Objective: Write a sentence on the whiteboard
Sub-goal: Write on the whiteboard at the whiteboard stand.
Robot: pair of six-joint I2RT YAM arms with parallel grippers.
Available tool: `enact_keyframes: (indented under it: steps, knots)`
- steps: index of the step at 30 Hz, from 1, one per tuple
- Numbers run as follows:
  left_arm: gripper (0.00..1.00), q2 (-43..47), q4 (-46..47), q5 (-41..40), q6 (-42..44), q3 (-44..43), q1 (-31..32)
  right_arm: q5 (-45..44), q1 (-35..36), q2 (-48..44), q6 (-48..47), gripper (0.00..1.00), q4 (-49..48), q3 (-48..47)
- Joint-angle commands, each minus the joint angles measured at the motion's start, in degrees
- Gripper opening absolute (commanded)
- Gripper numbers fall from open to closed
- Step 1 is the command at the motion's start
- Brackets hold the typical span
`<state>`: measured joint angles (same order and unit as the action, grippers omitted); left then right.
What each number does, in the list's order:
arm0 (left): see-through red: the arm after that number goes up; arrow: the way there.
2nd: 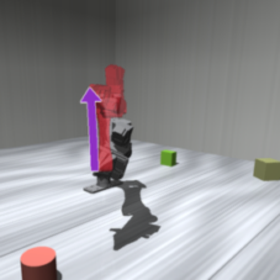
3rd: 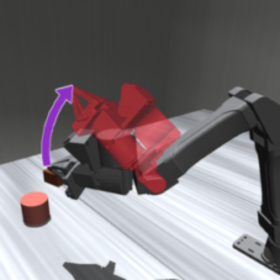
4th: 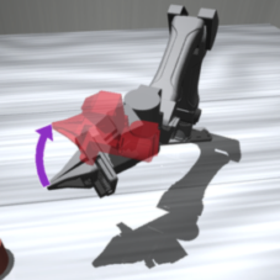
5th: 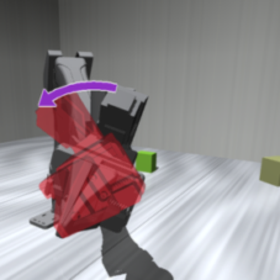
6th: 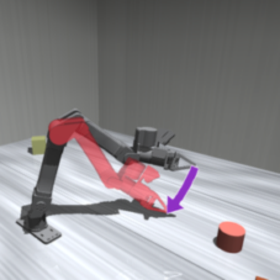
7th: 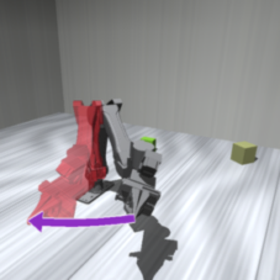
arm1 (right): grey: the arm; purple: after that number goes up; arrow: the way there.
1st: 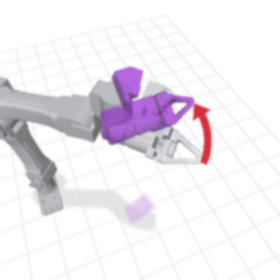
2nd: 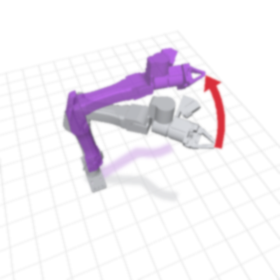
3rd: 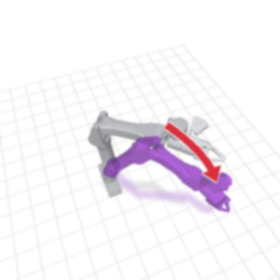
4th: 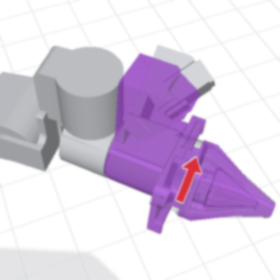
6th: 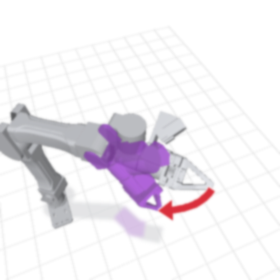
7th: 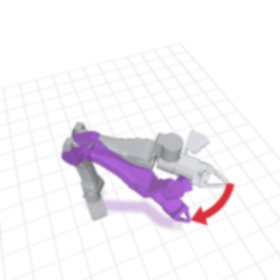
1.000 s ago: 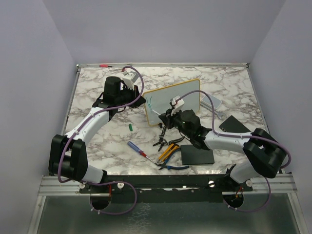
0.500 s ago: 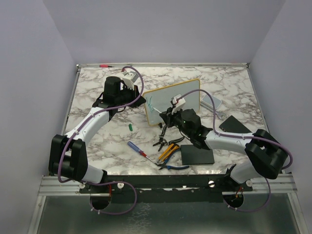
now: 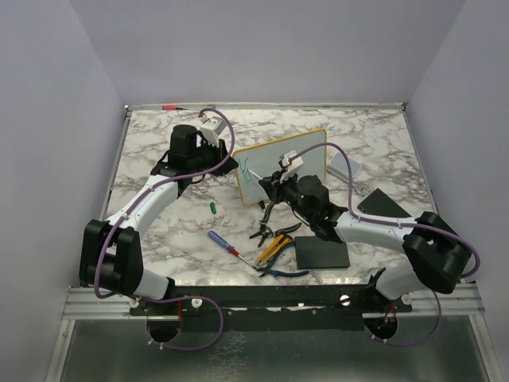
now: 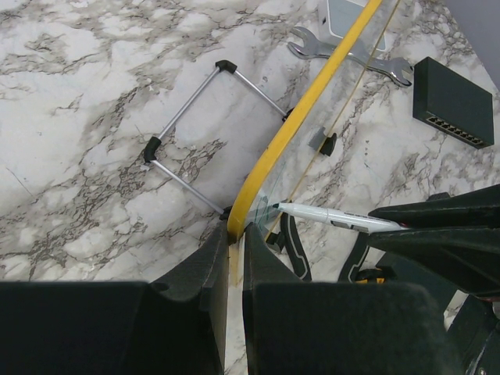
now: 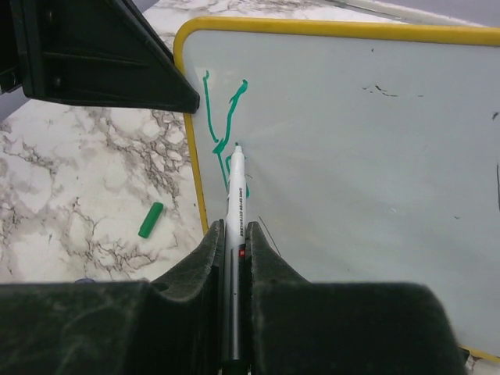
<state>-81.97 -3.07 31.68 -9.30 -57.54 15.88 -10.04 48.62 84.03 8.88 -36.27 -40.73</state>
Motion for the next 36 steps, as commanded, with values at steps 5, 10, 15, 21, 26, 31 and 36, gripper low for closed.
enact_keyframes:
  steps: [5, 10, 15, 21, 26, 31, 36]
  knots:
    - [0.04, 1.24, -0.18, -1.18, 0.69, -1.00, 0.13, -2.42, -0.37, -6.18, -0.01, 0.01, 0.98, 3.76]
    - [0.04, 1.22, -0.14, -1.28, 0.75, -0.91, 0.13, -1.83, -0.37, -4.43, -1.03, 0.01, 0.01, 2.82]
    - [0.04, 1.16, -0.11, -1.28, 0.77, -1.00, 0.12, -0.94, -0.37, -2.22, -1.11, 0.01, -0.69, 1.64]
    - [0.04, 1.17, -0.09, -1.21, 0.73, -1.00, 0.12, -1.70, -0.37, -1.30, -1.33, 0.01, -1.23, 1.36]
    - [0.04, 1.23, -0.18, -1.18, 0.77, -1.00, 0.12, -2.33, -0.37, -0.28, -1.35, 0.01, -0.93, 1.30]
    - [0.04, 1.40, -0.14, -1.27, 0.73, -0.91, 0.12, -2.91, -0.37, 0.56, -0.85, 0.01, -0.39, 2.28]
    - [0.04, 1.38, -0.14, -1.29, 0.73, -1.00, 0.12, -2.48, -0.37, -0.75, -0.05, 0.01, 0.71, 4.62]
